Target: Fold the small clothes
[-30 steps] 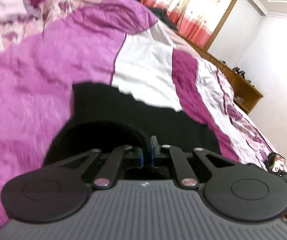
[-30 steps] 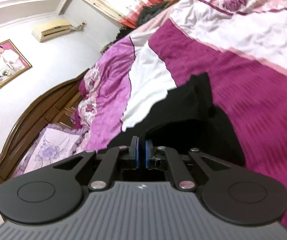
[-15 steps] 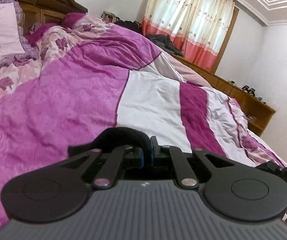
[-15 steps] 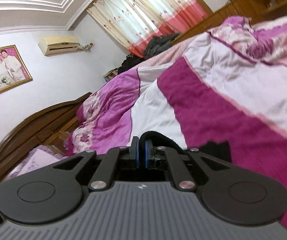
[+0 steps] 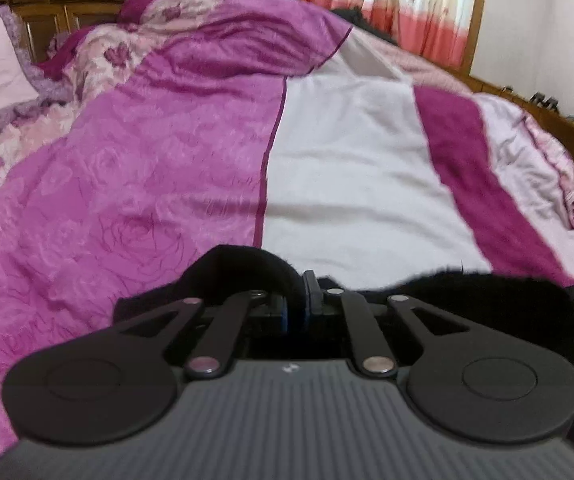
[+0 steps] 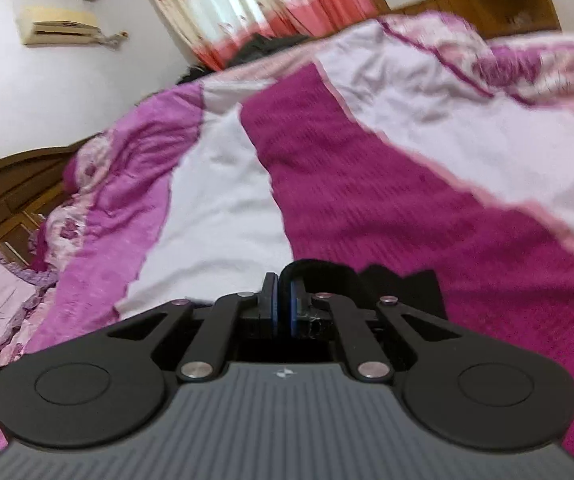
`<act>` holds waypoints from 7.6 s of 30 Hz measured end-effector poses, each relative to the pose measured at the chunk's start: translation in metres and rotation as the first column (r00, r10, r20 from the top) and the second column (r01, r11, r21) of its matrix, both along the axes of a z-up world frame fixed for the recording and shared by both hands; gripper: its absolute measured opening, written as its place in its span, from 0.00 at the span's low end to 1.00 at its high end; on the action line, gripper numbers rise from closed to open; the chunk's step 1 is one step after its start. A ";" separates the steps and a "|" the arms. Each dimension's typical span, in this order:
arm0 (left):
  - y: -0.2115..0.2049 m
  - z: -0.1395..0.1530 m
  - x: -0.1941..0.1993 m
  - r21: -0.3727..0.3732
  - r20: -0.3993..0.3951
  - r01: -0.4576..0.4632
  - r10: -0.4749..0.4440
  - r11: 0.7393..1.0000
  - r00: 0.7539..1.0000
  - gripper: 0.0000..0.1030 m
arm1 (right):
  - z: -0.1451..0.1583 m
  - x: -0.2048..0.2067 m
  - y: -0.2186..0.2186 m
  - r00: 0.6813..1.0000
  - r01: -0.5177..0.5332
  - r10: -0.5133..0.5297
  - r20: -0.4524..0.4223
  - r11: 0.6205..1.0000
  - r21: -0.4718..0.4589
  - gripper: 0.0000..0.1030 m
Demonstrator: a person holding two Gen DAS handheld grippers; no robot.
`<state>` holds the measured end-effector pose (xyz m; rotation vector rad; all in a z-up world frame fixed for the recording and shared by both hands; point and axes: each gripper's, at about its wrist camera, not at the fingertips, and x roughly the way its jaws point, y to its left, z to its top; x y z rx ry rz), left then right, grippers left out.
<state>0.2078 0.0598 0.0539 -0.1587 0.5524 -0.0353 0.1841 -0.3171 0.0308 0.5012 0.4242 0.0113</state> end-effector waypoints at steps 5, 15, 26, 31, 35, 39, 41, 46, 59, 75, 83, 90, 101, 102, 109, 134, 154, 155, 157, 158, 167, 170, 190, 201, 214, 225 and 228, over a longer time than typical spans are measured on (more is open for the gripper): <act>0.010 -0.018 0.015 -0.021 -0.068 -0.010 0.009 1.000 0.998 0.47 | -0.030 0.020 -0.010 0.997 0.028 -0.025 -0.077 0.999 0.037 0.18; 0.028 -0.017 0.012 -0.038 -0.066 -0.037 0.035 0.999 0.997 0.62 | -0.025 0.009 -0.010 1.000 -0.005 0.006 -0.022 0.999 0.043 0.65; 0.034 0.010 -0.032 0.013 -0.152 -0.041 0.042 0.999 0.987 0.62 | -0.004 -0.058 -0.029 0.999 0.044 -0.044 -0.012 0.999 0.024 0.71; 0.031 0.013 -0.052 0.041 -0.193 -0.040 0.047 0.998 0.980 0.62 | -0.006 -0.081 -0.044 0.998 0.043 -0.043 -0.055 0.999 -0.001 0.71; 0.028 0.012 -0.064 0.057 -0.228 -0.042 0.054 0.997 0.972 0.62 | -0.013 -0.098 -0.054 0.995 0.051 -0.050 -0.085 0.999 0.009 0.71; 0.027 0.011 -0.077 0.059 -0.254 -0.048 0.062 0.997 0.965 0.62 | -0.023 -0.111 -0.059 0.992 0.057 -0.052 -0.115 0.998 0.037 0.71; 0.025 0.010 -0.083 0.063 -0.269 -0.049 0.064 0.997 0.961 0.62 | -0.027 -0.116 -0.059 0.991 0.058 -0.052 -0.127 0.997 0.049 0.71; 0.019 0.008 -0.097 0.053 -0.293 -0.036 0.050 0.998 0.955 0.62 | -0.032 -0.125 -0.051 0.989 0.049 -0.044 -0.142 0.998 0.033 0.71; 0.001 -0.008 -0.116 0.058 -0.342 0.016 0.005 0.998 0.940 0.62 | -0.032 -0.111 -0.042 0.979 -0.049 0.060 -0.193 0.997 0.062 0.75; 0.002 -0.009 -0.121 0.051 -0.358 0.025 -0.005 0.998 0.934 0.62 | -0.036 -0.088 -0.036 0.979 -0.029 0.063 -0.194 0.984 0.173 0.49; 0.005 -0.009 -0.125 0.048 -0.366 0.026 -0.007 0.999 0.931 0.62 | -0.031 -0.087 -0.029 0.982 -0.033 0.066 -0.177 0.982 0.187 0.27; 0.009 -0.007 -0.128 0.053 -0.367 0.014 0.006 0.999 0.930 0.62 | -0.012 -0.085 -0.019 0.986 -0.063 0.085 -0.146 0.987 0.150 0.25; 0.021 0.001 -0.132 0.082 -0.336 -0.019 0.046 0.996 0.941 0.62 | 0.014 -0.086 0.004 0.989 -0.114 0.126 -0.080 0.983 0.146 0.23; 0.022 0.001 -0.132 0.083 -0.336 -0.022 0.049 0.996 0.941 0.62 | 0.016 -0.085 0.007 0.988 -0.121 0.132 -0.075 0.982 0.144 0.23; 0.027 0.000 -0.132 0.077 -0.338 -0.031 0.055 0.997 0.939 0.62 | 0.027 -0.085 0.020 0.986 -0.149 0.157 -0.052 0.979 0.138 0.23; 0.043 0.011 -0.140 0.059 -0.302 -0.056 0.072 0.997 0.951 0.62 | 0.070 -0.092 0.096 0.953 -0.303 0.295 0.076 0.942 0.144 0.22; 0.074 0.003 -0.156 0.006 -0.307 -0.115 0.111 0.993 0.945 0.62 | -0.001 -0.103 0.220 0.883 -0.456 0.453 -0.123 0.890 0.008 0.53; 0.074 0.002 -0.157 0.003 -0.310 -0.116 0.111 0.993 0.944 0.62 | -0.001 -0.107 0.221 0.881 -0.459 0.458 -0.121 0.888 0.019 0.56; 0.074 0.002 -0.158 -0.003 -0.311 -0.116 0.109 0.993 0.944 0.62 | 0.003 -0.113 0.220 0.878 -0.463 0.464 -0.116 0.886 0.043 0.60; 0.075 0.002 -0.159 -0.007 -0.310 -0.116 0.108 0.993 0.944 0.62 | 0.005 -0.118 0.220 0.876 -0.465 0.468 -0.114 0.884 0.056 0.61; 0.061 0.018 -0.172 -0.030 -0.256 -0.079 0.069 0.996 0.964 0.62 | 0.039 -0.171 0.182 0.905 -0.416 0.419 -0.071 0.908 0.057 0.63; 0.052 0.024 -0.175 -0.027 -0.238 -0.058 0.050 0.998 0.970 0.62 | 0.052 -0.182 0.166 0.926 -0.374 0.375 -0.049 0.927 0.026 0.64; -0.035 0.039 -0.125 0.110 -0.154 0.161 -0.143 0.981 0.978 0.62 | 0.033 -0.189 0.071 0.980 -0.169 0.185 -0.080 0.970 0.172 0.66; -0.060 0.027 -0.094 0.168 -0.091 0.238 -0.226 0.956 0.970 0.62 | 0.013 -0.166 0.063 0.981 -0.142 0.166 -0.099 0.967 0.213 0.67; -0.075 -0.004 -0.073 0.255 -0.091 0.352 -0.340 0.900 0.936 0.62 | -0.016 -0.138 0.063 0.973 -0.128 0.170 -0.156 0.960 0.248 0.67; -0.036 0.016 -0.054 0.129 -0.013 0.272 -0.273 0.954 0.962 0.08 | -0.018 -0.133 0.072 0.968 -0.144 0.186 -0.170 0.962 0.232 0.67; -0.018 0.015 -0.042 0.073 -0.023 0.213 -0.212 0.974 0.977 0.08 | -0.017 -0.134 0.076 0.967 -0.149 0.188 -0.172 0.964 0.220 0.67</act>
